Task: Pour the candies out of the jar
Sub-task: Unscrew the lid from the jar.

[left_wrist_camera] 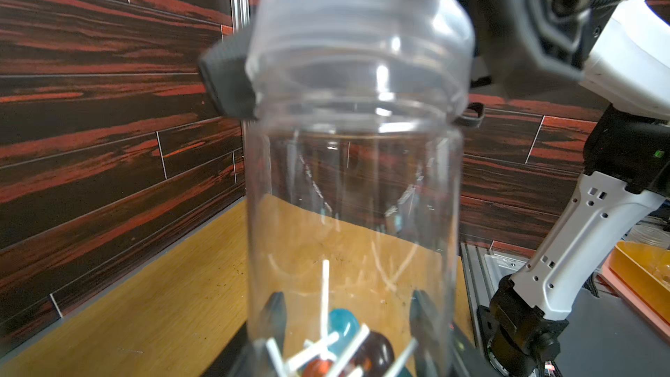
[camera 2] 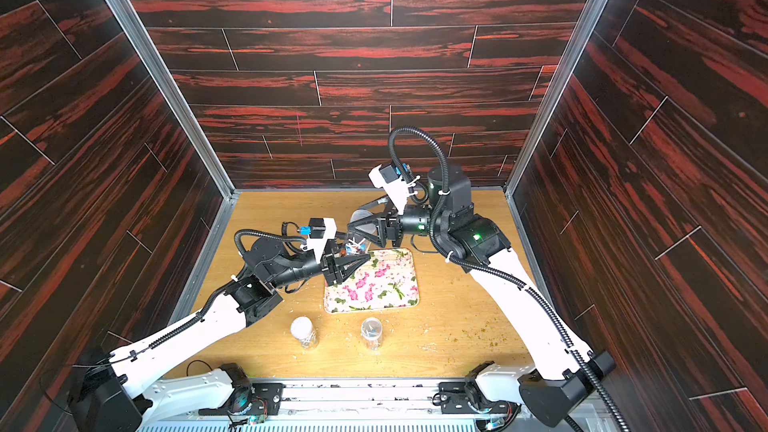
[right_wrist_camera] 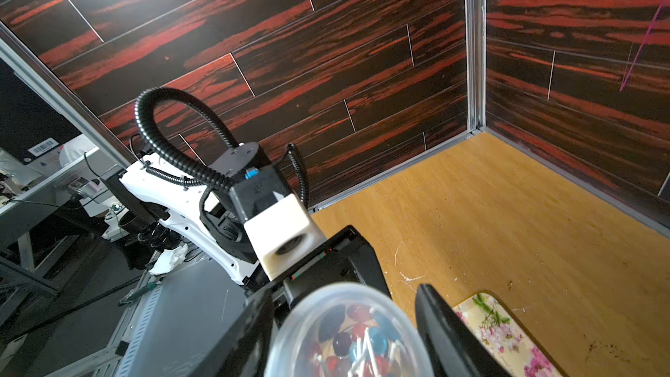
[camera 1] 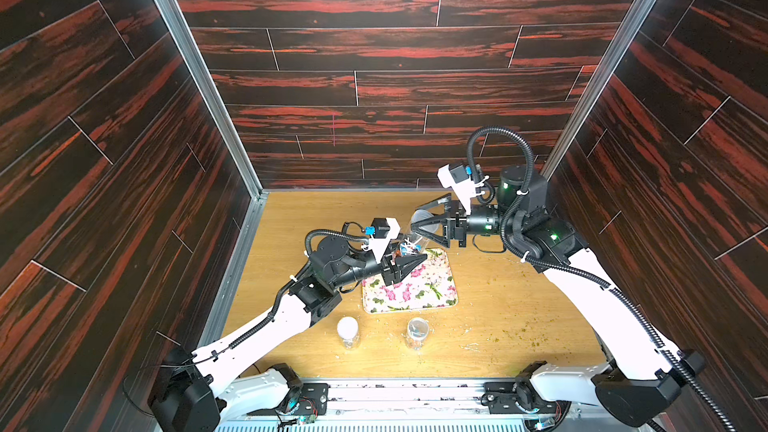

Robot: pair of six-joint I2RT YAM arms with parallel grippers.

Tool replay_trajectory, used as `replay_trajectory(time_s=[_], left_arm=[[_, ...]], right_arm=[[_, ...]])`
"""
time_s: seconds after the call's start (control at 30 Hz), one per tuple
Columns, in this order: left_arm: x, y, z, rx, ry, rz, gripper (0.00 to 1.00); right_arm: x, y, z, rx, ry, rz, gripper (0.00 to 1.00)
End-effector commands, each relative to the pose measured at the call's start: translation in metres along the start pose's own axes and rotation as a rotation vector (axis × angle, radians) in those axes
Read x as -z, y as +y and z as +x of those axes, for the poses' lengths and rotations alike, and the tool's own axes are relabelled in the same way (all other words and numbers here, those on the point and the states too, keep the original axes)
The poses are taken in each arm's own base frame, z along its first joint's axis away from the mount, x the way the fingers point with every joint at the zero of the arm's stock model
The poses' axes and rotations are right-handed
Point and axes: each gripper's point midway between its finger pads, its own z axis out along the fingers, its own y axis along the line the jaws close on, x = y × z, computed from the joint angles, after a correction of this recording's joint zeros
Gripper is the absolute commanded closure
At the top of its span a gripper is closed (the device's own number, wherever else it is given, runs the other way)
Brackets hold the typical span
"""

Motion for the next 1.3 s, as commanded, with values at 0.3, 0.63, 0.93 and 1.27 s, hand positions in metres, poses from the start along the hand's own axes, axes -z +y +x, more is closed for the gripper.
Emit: replay_trajectory(time_s=[0.3, 0.63, 0.93, 1.27], left_arm=[[0.003, -0.001, 0.003, 0.016, 0.009, 0.002, 0.57], [0.003, 0.001, 0.003, 0.021, 0.006, -0.009, 0.57], [0.005, 0.003, 0.009, 0.021, 0.018, -0.022, 0.57], [0.011, 0.005, 0.016, 0.022, 0.034, -0.054, 0.57]], right_arm=[[0.005, 0.008, -0.008, 0.035, -0.015, -0.007, 0.32], [0.011, -0.015, -0.009, -0.002, -0.035, 0.146, 0.33], [0.039, -0.037, -0.010, -0.066, -0.098, 0.336, 0.32], [0.077, -0.067, 0.013, -0.184, -0.140, 0.540, 0.29]])
